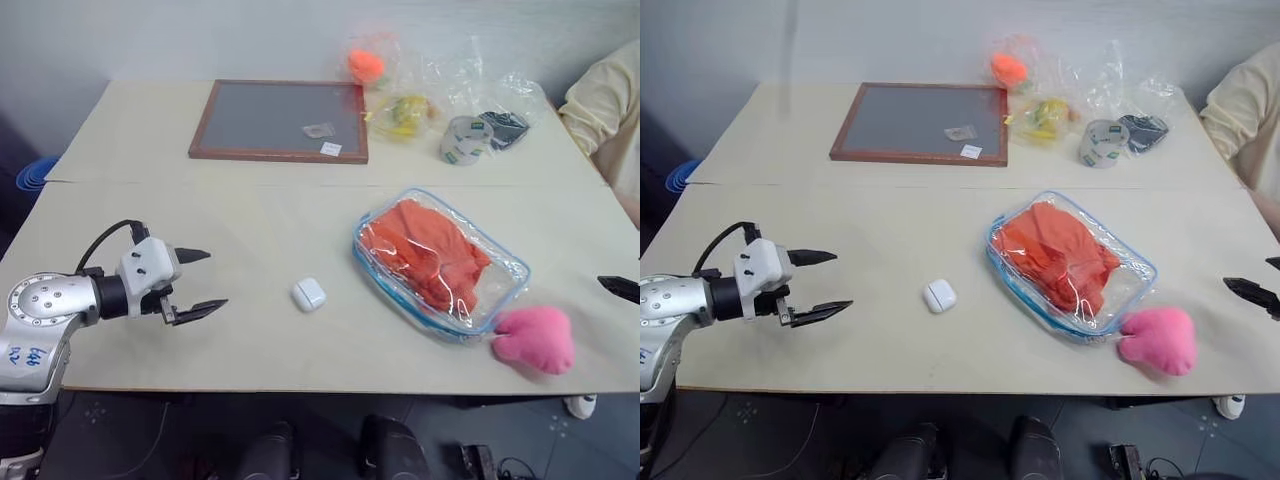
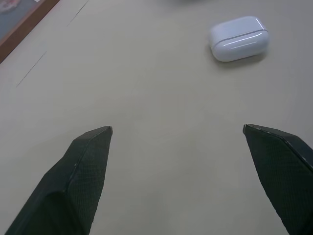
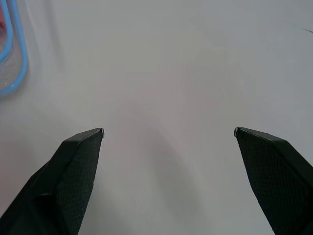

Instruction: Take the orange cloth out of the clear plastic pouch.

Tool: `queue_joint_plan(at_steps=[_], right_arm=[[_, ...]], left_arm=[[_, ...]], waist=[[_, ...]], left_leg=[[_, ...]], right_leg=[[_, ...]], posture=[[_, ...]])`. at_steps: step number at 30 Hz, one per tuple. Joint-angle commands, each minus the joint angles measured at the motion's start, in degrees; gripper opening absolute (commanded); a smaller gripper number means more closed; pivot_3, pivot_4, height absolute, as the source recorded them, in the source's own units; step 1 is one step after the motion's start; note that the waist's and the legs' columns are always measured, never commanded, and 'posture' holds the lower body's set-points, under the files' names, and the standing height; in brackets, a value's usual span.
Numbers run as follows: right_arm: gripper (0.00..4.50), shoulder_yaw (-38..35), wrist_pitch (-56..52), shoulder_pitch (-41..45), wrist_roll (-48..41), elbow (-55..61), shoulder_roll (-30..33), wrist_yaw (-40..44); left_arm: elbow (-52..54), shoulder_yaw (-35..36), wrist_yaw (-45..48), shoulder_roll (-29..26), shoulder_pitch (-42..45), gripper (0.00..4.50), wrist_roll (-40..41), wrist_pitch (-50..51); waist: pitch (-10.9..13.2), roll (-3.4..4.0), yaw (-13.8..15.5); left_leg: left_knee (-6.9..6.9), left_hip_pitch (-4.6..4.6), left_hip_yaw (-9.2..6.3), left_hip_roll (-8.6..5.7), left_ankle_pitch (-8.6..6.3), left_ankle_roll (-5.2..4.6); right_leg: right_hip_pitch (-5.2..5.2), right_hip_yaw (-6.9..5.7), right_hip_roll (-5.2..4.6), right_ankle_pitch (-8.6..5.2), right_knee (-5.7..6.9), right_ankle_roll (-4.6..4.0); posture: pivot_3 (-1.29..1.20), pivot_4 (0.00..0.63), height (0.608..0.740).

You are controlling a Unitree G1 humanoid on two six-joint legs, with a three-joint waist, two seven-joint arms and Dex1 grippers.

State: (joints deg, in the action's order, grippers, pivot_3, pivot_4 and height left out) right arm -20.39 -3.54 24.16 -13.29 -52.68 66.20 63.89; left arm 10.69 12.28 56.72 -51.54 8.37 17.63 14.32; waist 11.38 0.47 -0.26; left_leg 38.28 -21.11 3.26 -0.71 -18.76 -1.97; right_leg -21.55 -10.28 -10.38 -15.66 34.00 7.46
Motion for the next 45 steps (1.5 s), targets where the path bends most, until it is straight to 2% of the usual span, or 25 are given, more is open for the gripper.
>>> queue_joint_plan(at_steps=[1,12,21,24,30,33,37,40,45], right_arm=[[4.48,-1.58,0.21,0.38,-1.22,1.99,0.74,-0.36],[4.48,-1.08,-0.26,0.69,-1.20,2.85,0.07,-0.57],[4.48,-1.63,-5.93,0.28,-3.66,6.91,0.73,3.72],[4.48,-1.37,-9.25,1.33,-5.61,12.17,1.06,6.25],[4.48,0.36,-19.11,-0.43,-12.22,33.14,1.09,12.92],[4.48,0.87,-25.87,-3.23,-17.79,47.07,1.55,15.96],[4.48,1.77,-29.23,-4.69,-21.61,58.90,1.20,16.57],[4.48,2.54,-32.41,-2.96,-25.70,66.34,-0.14,14.89],[4.48,3.30,-34.98,-2.45,-29.01,73.06,-2.17,11.08]], left_arm=[[1.68,0.33,0.40,-0.28,-0.06,4.50,0.51,-0.74],[2.65,0.30,1.02,-0.60,0.32,4.50,1.65,2.49],[3.05,-0.47,4.92,-0.77,2.75,4.50,4.96,3.67],[2.22,-2.93,7.71,-1.13,6.62,4.50,4.92,3.19],[-0.25,-11.89,15.65,-0.76,18.67,4.50,3.60,1.26],[-2.68,-17.72,20.31,0.55,23.86,4.50,0.92,-2.48],[-8.71,-24.20,25.39,3.89,29.42,4.50,-3.59,-10.75],[-18.79,-30.15,28.21,9.01,35.07,4.50,-9.93,-23.05],[-37.16,-34.11,27.47,18.24,43.69,4.50,-15.74,-37.89]], waist=[[0.00,0.00,0.02],[0.00,0.00,0.06],[0.00,0.00,0.18],[0.00,0.00,0.16],[0.01,0.01,0.31],[0.01,0.01,0.48],[0.01,0.01,1.16],[0.01,0.01,1.87],[0.04,-0.12,2.00]], left_leg=[[0.00,-0.01,0.00,0.00,0.00,0.00],[0.00,0.00,0.03,0.00,0.00,0.00],[0.02,0.00,0.03,0.00,0.00,0.00],[0.02,0.00,0.03,0.00,0.00,0.00],[0.03,-0.02,0.02,0.00,0.00,0.00],[0.03,-0.05,0.01,0.00,0.00,0.00],[0.14,-0.10,0.00,-0.01,-0.01,-0.01],[0.30,-0.14,-0.01,-0.02,-0.01,-0.02],[0.84,-0.47,-0.20,0.01,-0.23,-0.16]], right_leg=[[0.00,0.00,0.00,0.00,0.00,0.00],[0.00,0.03,0.00,0.00,0.00,0.00],[0.00,0.04,0.00,0.00,0.00,0.00],[0.00,0.04,0.00,0.00,0.01,0.00],[-0.02,0.03,0.03,0.00,0.02,0.00],[-0.02,0.01,0.05,0.00,0.00,0.00],[-0.02,0.00,0.05,0.02,0.01,0.02],[-0.02,-0.02,0.05,0.03,0.05,0.02],[-0.02,-0.18,0.07,0.09,0.06,0.08]], posture=[[0.00,0.150,0.740],[0.00,0.150,0.740],[0.00,0.150,0.740],[0.00,0.150,0.740],[0.00,0.150,0.740],[0.00,0.150,0.740],[0.00,0.150,0.740],[0.00,0.150,0.740],[0.00,0.150,0.740]])
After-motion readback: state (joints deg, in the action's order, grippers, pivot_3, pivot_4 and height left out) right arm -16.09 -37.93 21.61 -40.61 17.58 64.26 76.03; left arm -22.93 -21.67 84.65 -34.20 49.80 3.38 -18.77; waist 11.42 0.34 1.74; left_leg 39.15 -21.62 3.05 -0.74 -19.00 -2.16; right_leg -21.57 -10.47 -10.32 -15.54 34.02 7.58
